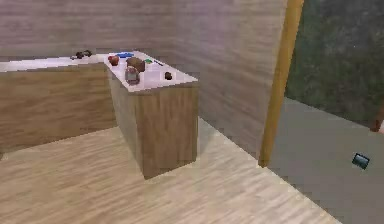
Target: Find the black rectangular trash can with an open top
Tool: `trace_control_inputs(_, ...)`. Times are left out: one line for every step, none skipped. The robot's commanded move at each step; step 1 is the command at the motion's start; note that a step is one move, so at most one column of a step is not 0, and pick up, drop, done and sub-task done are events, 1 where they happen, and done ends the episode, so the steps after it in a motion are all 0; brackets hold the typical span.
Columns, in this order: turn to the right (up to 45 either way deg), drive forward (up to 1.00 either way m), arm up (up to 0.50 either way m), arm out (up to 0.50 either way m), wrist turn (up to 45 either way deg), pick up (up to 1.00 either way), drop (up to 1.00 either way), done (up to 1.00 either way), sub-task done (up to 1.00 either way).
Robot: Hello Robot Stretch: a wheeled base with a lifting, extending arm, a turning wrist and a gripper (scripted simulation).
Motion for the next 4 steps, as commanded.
trace_control_inputs(45.0,0.00,0.00,0.00,0.0,0.00,0.00,0.00,0.00)
trace_control_inputs(24.0,0.00,0.00,0.00,0.0,0.00,0.00,0.00,0.00)
trace_control_inputs(0.0,1.00,0.00,0.00,0.0,0.00,0.00,0.00,0.00)
trace_control_inputs(0.0,0.80,0.00,0.00,0.0,0.00,0.00,0.00,0.00)
